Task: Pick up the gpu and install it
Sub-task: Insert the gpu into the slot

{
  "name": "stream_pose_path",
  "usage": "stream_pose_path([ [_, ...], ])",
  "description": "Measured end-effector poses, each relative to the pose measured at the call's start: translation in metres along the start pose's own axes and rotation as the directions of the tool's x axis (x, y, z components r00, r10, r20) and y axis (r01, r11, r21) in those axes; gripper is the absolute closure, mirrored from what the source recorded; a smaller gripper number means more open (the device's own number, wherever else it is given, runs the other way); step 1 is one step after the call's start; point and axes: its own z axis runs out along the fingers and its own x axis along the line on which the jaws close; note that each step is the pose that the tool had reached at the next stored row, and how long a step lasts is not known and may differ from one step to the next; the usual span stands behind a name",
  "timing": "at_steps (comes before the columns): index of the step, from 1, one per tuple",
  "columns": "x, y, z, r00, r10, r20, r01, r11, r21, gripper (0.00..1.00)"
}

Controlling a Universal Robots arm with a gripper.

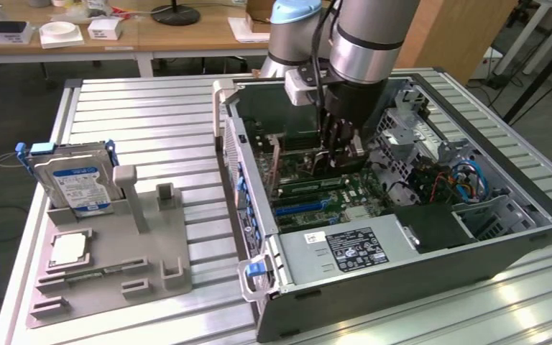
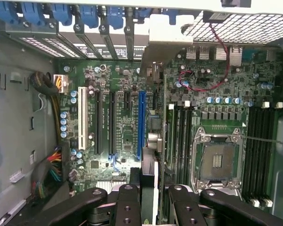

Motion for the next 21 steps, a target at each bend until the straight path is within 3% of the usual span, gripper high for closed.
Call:
stream_pose_path([
  [21, 0.006, 0.0039, 0.0178, 1.0, 0.0, 0.0001, 0.0, 1.0, 0.0001, 0.72],
])
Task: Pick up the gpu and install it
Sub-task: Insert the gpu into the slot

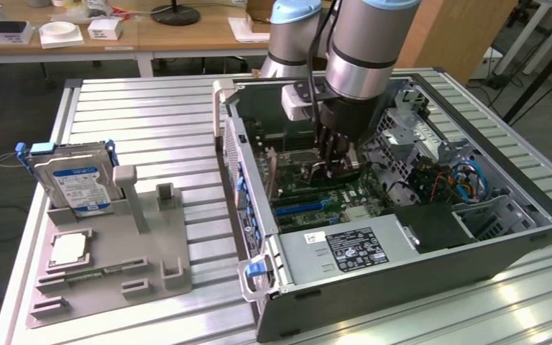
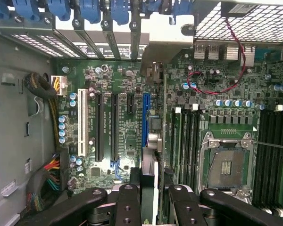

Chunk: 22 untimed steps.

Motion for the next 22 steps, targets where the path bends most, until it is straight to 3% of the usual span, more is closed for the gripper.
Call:
stream_pose_path([
  [22, 0.004, 0.0059, 0.0166, 1.0, 0.0, -0.0002, 0.0, 1.0, -0.0001, 0.72],
])
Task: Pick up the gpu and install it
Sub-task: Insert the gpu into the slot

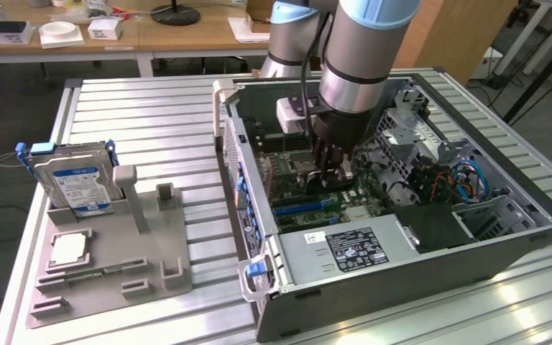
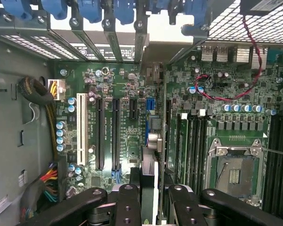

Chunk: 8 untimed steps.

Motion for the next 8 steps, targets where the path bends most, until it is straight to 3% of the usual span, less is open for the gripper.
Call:
stream_pose_path([
  [8, 0.0003, 0.0003, 0.0066, 1.0, 0.0, 0.0001, 0.0, 1.0, 0.0, 0.72],
])
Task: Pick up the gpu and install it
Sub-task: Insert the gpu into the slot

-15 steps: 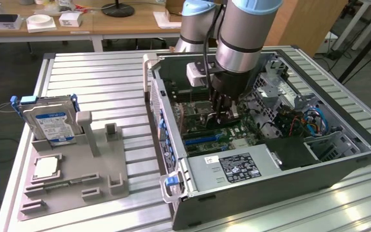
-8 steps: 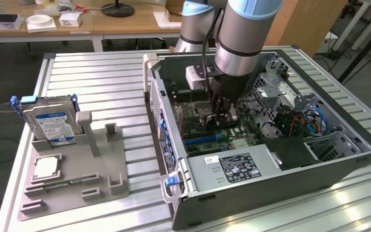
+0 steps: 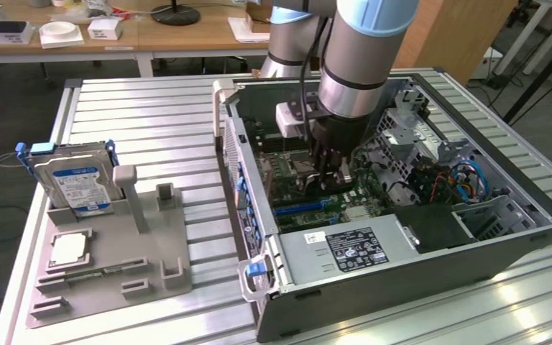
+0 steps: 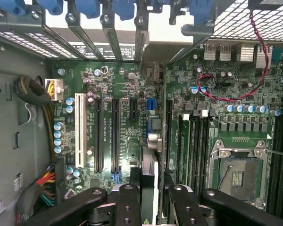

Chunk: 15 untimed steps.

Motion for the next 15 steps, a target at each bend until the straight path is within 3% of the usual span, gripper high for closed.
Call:
stream_pose_path([
  [15, 0.0002, 0.0017, 0.0053, 1.0, 0.0, 0.0, 0.0, 1.0, 0.0, 0.72],
])
